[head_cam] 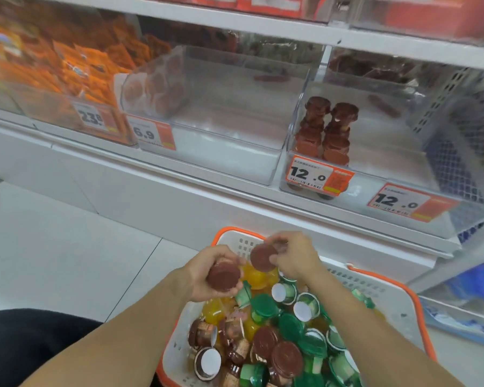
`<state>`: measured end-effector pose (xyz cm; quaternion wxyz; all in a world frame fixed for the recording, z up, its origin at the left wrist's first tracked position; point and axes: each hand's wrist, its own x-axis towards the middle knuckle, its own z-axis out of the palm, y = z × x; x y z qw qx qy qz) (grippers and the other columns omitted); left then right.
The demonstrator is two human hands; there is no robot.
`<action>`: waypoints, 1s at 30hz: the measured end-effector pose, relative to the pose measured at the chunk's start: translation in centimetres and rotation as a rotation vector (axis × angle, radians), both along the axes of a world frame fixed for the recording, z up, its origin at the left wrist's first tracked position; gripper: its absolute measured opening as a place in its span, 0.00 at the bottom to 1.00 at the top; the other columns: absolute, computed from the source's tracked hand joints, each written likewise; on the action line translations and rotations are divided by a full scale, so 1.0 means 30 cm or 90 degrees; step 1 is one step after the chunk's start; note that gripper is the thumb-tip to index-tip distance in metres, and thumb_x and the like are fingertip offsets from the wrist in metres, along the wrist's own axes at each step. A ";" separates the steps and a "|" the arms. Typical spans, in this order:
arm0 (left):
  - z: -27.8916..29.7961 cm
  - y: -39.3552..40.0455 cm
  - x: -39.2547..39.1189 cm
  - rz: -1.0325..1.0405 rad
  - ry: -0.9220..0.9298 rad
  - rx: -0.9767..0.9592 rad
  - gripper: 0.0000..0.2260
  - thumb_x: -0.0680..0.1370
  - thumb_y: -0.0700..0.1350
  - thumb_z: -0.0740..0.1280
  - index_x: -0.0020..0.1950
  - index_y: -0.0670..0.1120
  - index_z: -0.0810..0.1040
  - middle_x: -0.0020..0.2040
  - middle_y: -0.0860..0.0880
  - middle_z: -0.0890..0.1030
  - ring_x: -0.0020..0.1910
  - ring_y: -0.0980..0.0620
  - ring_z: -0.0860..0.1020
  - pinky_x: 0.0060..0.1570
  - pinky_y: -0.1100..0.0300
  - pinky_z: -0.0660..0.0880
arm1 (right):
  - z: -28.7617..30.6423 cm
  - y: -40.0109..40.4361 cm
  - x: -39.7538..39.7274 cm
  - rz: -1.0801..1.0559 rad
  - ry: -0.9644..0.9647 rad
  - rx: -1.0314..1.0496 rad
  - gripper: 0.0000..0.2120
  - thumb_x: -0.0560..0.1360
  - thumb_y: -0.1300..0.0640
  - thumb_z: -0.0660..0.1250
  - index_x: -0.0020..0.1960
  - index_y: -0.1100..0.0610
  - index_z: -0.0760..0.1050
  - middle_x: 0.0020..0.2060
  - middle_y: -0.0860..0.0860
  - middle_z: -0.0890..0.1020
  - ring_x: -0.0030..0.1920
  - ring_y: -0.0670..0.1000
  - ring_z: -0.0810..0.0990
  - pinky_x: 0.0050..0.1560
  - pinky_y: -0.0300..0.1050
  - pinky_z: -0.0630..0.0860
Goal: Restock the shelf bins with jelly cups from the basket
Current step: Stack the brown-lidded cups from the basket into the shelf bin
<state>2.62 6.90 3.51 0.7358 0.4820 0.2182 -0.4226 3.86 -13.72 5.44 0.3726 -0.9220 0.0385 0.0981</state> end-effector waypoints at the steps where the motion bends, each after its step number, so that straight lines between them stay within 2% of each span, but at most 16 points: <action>1: 0.030 -0.001 0.015 -0.052 -0.015 0.029 0.18 0.74 0.49 0.70 0.58 0.39 0.78 0.40 0.39 0.78 0.34 0.42 0.77 0.34 0.55 0.77 | 0.064 -0.017 0.016 -0.060 0.033 0.117 0.15 0.70 0.70 0.72 0.52 0.55 0.83 0.43 0.50 0.83 0.44 0.50 0.81 0.45 0.39 0.79; 3: 0.111 -0.014 0.052 -0.118 -0.067 0.055 0.28 0.75 0.58 0.70 0.66 0.40 0.75 0.41 0.38 0.79 0.34 0.41 0.78 0.33 0.55 0.77 | 0.195 -0.044 0.042 -0.132 0.137 0.386 0.15 0.72 0.74 0.69 0.55 0.61 0.81 0.44 0.55 0.84 0.46 0.53 0.81 0.45 0.39 0.79; 5: 0.226 -0.038 0.090 -0.147 -0.126 0.020 0.30 0.75 0.64 0.66 0.65 0.42 0.77 0.43 0.38 0.80 0.33 0.42 0.78 0.31 0.56 0.77 | 0.315 -0.068 0.053 -0.133 0.216 0.537 0.14 0.76 0.73 0.65 0.57 0.62 0.80 0.50 0.56 0.84 0.52 0.54 0.81 0.50 0.40 0.79; 8: 0.414 -0.083 0.128 -0.211 -0.230 -0.048 0.24 0.77 0.63 0.62 0.56 0.44 0.81 0.50 0.36 0.82 0.31 0.43 0.79 0.29 0.57 0.77 | 0.467 -0.109 0.033 -0.097 0.265 0.606 0.14 0.78 0.71 0.60 0.57 0.62 0.81 0.50 0.55 0.84 0.50 0.50 0.82 0.42 0.37 0.80; 11: 0.558 -0.141 0.140 -0.251 -0.310 -0.046 0.22 0.76 0.58 0.64 0.58 0.41 0.80 0.51 0.38 0.83 0.32 0.44 0.81 0.31 0.56 0.80 | 0.573 -0.154 0.003 -0.115 0.248 0.649 0.13 0.79 0.69 0.60 0.56 0.63 0.81 0.50 0.57 0.83 0.48 0.51 0.81 0.37 0.37 0.80; 13: 0.616 -0.177 0.140 -0.215 -0.336 -0.025 0.24 0.75 0.59 0.66 0.59 0.40 0.79 0.47 0.39 0.82 0.34 0.44 0.81 0.32 0.56 0.80 | 0.618 -0.171 -0.017 -0.124 0.212 0.654 0.11 0.79 0.65 0.63 0.59 0.63 0.80 0.51 0.60 0.83 0.49 0.53 0.82 0.35 0.38 0.80; 16: 0.651 -0.219 0.121 -0.155 -0.358 -0.023 0.25 0.77 0.59 0.66 0.61 0.39 0.78 0.43 0.41 0.81 0.35 0.44 0.80 0.34 0.56 0.81 | 0.646 -0.175 -0.047 -0.117 0.145 0.646 0.15 0.79 0.54 0.66 0.61 0.62 0.79 0.50 0.61 0.84 0.47 0.56 0.84 0.36 0.40 0.80; 20: 0.634 -0.263 0.094 -0.039 -0.428 -0.017 0.21 0.77 0.54 0.67 0.64 0.40 0.76 0.46 0.40 0.83 0.37 0.43 0.81 0.36 0.55 0.80 | 0.643 -0.161 -0.049 -0.125 0.030 0.570 0.26 0.69 0.43 0.74 0.57 0.62 0.81 0.43 0.57 0.84 0.42 0.53 0.83 0.41 0.44 0.79; 22: 0.624 -0.277 0.093 0.007 -0.437 -0.015 0.20 0.76 0.50 0.70 0.64 0.41 0.75 0.49 0.39 0.84 0.38 0.42 0.81 0.36 0.53 0.80 | 0.623 -0.157 -0.034 -0.142 -0.047 0.537 0.29 0.65 0.43 0.76 0.56 0.63 0.80 0.42 0.56 0.85 0.39 0.52 0.83 0.41 0.45 0.79; 26: 0.615 -0.290 0.100 0.047 -0.434 0.005 0.17 0.76 0.49 0.70 0.62 0.43 0.76 0.50 0.38 0.85 0.39 0.41 0.81 0.38 0.52 0.80 | 0.601 -0.145 -0.010 -0.124 -0.118 0.494 0.22 0.67 0.46 0.75 0.53 0.60 0.82 0.43 0.56 0.87 0.41 0.52 0.85 0.47 0.47 0.81; 30: 0.596 -0.293 0.127 0.098 -0.356 0.026 0.20 0.76 0.52 0.71 0.61 0.41 0.77 0.46 0.39 0.84 0.37 0.44 0.82 0.39 0.53 0.80 | 0.602 -0.160 0.047 -0.165 -0.172 0.475 0.17 0.70 0.49 0.75 0.54 0.59 0.82 0.44 0.56 0.87 0.43 0.55 0.86 0.52 0.51 0.82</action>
